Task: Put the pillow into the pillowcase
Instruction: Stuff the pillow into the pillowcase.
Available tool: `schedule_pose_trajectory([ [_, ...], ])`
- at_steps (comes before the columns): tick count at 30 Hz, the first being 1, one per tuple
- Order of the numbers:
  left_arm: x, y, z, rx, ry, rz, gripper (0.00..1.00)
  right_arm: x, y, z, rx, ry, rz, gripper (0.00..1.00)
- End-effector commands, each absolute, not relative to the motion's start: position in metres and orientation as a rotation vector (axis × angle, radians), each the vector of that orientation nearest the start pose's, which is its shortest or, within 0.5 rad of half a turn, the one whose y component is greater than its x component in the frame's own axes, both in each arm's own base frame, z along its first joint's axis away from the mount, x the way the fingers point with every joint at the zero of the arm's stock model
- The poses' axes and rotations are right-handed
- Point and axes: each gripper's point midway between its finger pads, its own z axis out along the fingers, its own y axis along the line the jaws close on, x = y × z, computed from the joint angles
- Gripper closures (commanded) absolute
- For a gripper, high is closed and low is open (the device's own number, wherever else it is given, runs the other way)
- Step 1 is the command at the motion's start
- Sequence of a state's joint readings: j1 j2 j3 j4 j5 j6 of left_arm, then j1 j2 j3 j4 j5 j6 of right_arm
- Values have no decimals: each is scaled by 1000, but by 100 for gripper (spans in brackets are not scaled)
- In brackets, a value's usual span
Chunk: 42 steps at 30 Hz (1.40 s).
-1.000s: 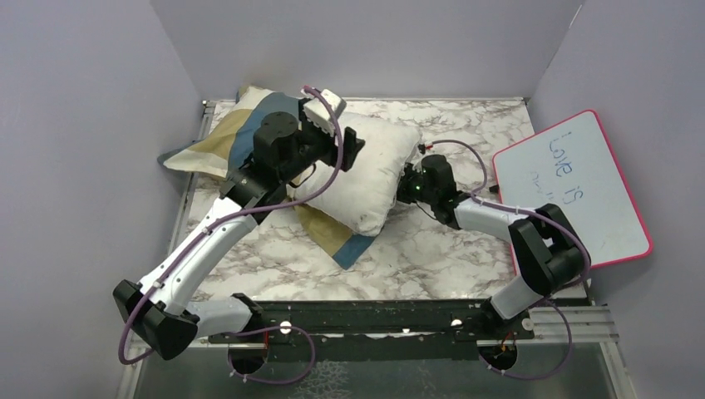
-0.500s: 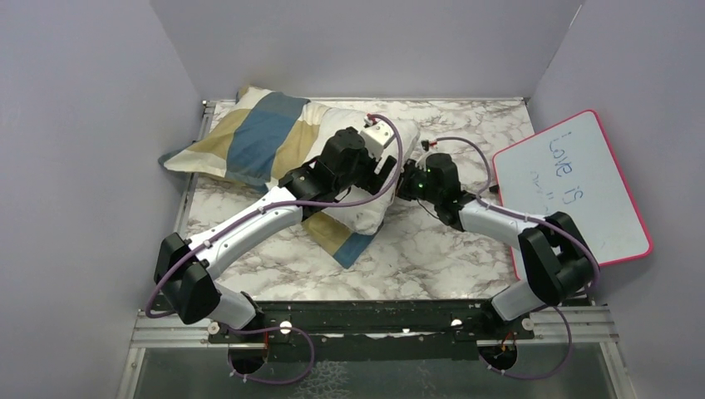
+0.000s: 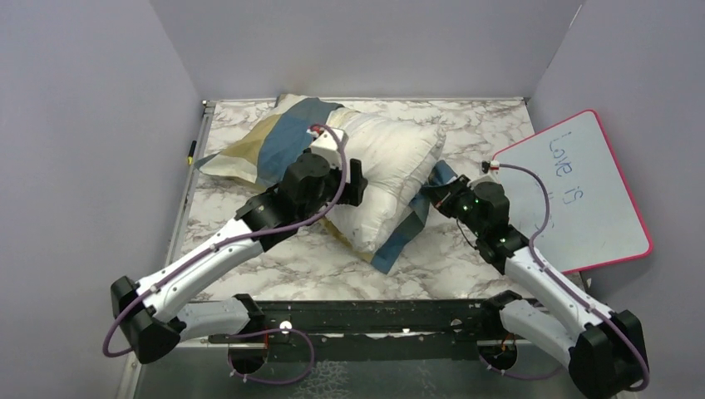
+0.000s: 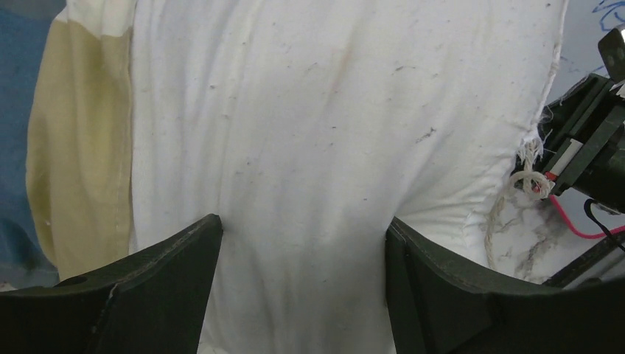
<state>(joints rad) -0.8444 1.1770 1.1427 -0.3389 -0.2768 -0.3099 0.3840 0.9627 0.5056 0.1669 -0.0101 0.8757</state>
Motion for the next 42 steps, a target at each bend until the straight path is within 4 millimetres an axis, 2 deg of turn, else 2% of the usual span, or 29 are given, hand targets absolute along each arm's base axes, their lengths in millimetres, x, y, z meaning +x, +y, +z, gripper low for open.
schedule_pose_trajectory([
  [1,267,-223,265,132,1973,-484,21,300,134,165,574,1903,758,100],
  [3,257,-228,274,158,1932,-581,19,296,138,156,565,1944,772,100],
  [7,226,-251,309,286,1808,-850,18,296,143,148,546,1974,780,100],
  [9,217,-254,320,336,1773,-895,20,299,148,155,501,1958,799,100],
  [13,210,-259,330,527,1659,-867,17,302,167,187,356,1921,896,100],
  [16,218,-266,337,597,1637,-817,14,302,177,210,319,1885,966,100],
  [18,224,-278,333,635,1662,-813,14,301,181,221,312,1865,1007,100],
  [22,236,-306,307,674,1760,-798,15,301,185,228,320,1846,1044,100],
  [26,236,-330,298,725,1758,-675,12,304,190,229,328,1850,1075,100],
  [29,234,-344,285,755,1768,-551,2,308,193,231,324,1855,1086,100],
  [31,228,-357,270,818,1782,-507,1,311,195,232,322,1855,1089,100],
  [34,224,-366,253,830,1821,-469,1,316,196,234,324,1855,1085,100],
  [42,213,-383,269,794,1814,-506,1,320,197,232,329,1857,1086,100],
])
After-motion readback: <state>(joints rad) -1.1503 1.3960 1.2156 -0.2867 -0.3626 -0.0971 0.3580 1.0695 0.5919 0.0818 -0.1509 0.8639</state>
